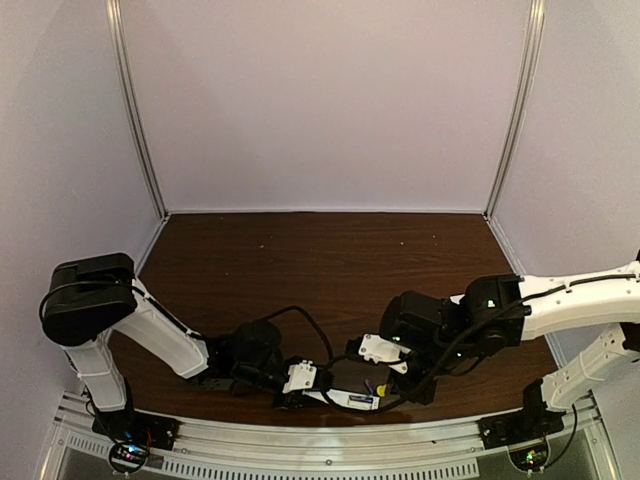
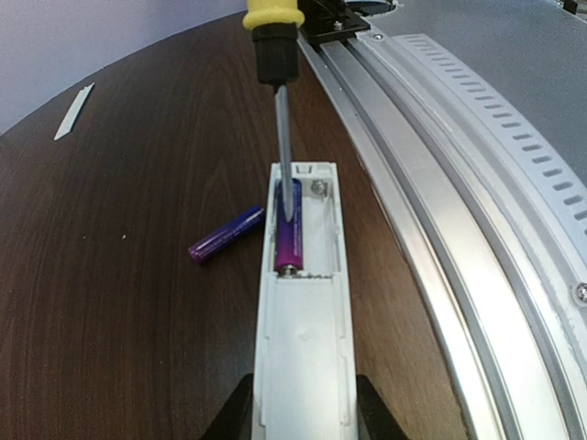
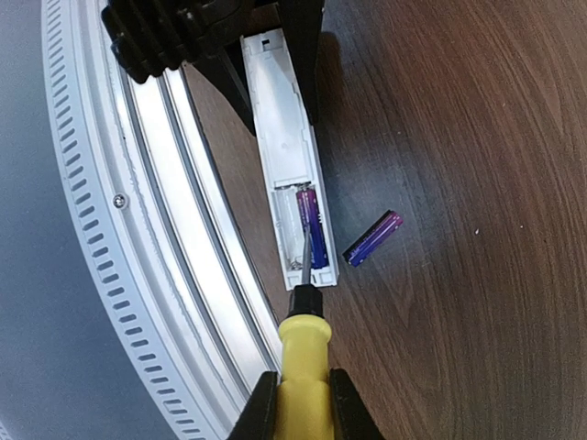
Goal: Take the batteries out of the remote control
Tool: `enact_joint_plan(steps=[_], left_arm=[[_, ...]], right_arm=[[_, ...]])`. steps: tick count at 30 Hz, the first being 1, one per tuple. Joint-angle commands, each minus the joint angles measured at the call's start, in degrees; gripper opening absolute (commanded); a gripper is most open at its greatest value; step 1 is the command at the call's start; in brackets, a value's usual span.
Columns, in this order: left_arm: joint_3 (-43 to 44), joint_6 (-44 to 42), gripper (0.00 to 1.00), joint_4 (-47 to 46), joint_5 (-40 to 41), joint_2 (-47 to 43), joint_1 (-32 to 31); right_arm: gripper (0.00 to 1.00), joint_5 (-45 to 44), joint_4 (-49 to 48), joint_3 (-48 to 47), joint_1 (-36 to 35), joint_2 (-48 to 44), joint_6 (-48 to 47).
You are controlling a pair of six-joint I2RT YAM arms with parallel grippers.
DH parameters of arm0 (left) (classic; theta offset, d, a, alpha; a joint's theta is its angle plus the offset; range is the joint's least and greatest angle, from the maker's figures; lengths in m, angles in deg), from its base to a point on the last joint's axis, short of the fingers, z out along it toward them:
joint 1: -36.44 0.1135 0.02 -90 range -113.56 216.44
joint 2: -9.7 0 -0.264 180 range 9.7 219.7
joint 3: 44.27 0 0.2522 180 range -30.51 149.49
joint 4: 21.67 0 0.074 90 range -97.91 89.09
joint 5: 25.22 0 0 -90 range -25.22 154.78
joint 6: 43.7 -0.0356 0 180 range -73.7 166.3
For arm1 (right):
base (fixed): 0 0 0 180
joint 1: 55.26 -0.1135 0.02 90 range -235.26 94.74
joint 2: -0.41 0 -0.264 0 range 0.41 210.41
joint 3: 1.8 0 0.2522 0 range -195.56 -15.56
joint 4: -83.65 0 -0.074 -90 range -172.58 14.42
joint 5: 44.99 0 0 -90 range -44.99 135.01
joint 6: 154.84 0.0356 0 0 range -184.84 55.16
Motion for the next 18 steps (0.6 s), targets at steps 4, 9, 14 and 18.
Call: enact_joint_plan(steps=[4,9,14,18], left_arm=[[0.87,-1.38,0.00,-0.70,0.02,1.07,0.36],[1.10,-1.65,0.00,-0.56,-0.33,1.24,0.30],[0.93,-1.53,0.00,-0.87,-0.98,1.22,0.38],[1.10,-1.27,0.00,-0.65,-1.43,1.13,0.32]], right_arm=[[0.00,-1.37,-1.10,-1.46,-0.28,0.58,-1.15],[0.00,-2.02,-0.90,-1.58,-0.23,1.35,-1.19],[0.00,-3.50,-0.27,-1.98,-0.27,1.05,-0.85],[0.00,-2.27,-0.79,-1.32,-0.28,1.38,-0.37]])
